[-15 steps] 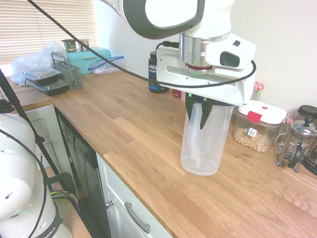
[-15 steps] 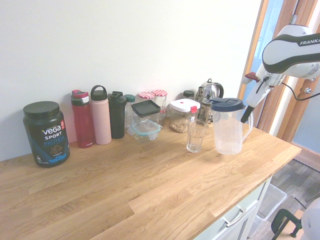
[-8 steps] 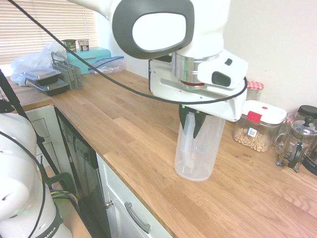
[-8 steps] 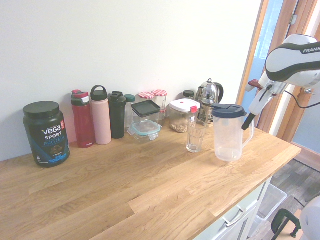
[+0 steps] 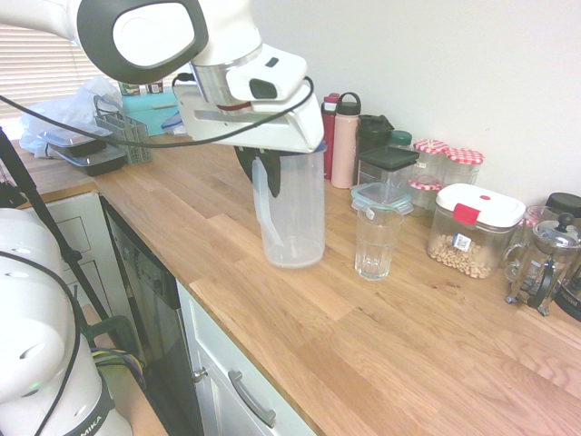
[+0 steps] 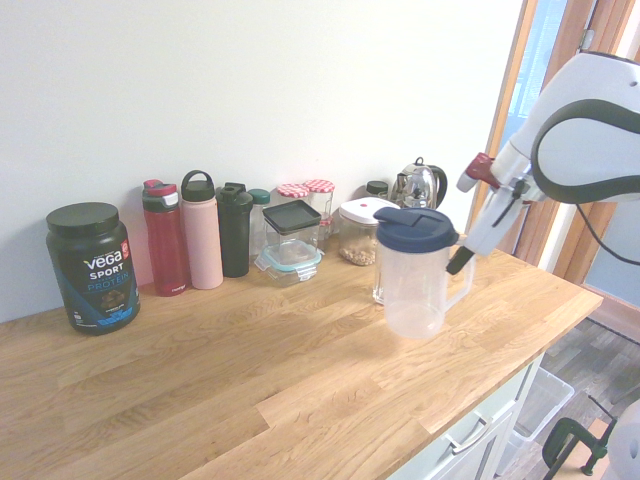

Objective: Pour me some water

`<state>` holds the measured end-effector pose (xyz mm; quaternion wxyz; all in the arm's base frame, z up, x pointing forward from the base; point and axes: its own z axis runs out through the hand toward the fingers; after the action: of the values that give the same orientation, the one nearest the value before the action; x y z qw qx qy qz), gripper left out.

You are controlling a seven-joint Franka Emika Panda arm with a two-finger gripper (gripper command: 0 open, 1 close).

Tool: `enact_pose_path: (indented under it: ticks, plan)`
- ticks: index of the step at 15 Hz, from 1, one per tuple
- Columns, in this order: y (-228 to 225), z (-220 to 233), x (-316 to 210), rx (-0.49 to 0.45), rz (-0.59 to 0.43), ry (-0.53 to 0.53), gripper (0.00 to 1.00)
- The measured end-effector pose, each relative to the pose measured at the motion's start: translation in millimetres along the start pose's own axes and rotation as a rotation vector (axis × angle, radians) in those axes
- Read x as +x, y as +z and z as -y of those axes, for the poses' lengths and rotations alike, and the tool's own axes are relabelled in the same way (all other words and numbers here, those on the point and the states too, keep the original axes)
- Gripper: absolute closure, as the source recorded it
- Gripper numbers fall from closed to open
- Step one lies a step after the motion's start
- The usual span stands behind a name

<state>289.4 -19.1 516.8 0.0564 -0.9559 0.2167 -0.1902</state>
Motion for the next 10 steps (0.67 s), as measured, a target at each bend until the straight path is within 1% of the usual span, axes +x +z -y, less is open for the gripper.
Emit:
enact_pose_path:
  ticks: [2,5,7,10]
  plan:
    - [12.7,47.8,-7.6,0.002,-0.054,0.045,1.00]
    - [46.6,110.4,-23.0,0.003,-0.105,0.097,1.00]
    - [59.4,138.1,-22.3,0.019,-0.112,0.118,1.00]
    - [66.5,172.8,-16.3,0.062,-0.106,0.144,1.00]
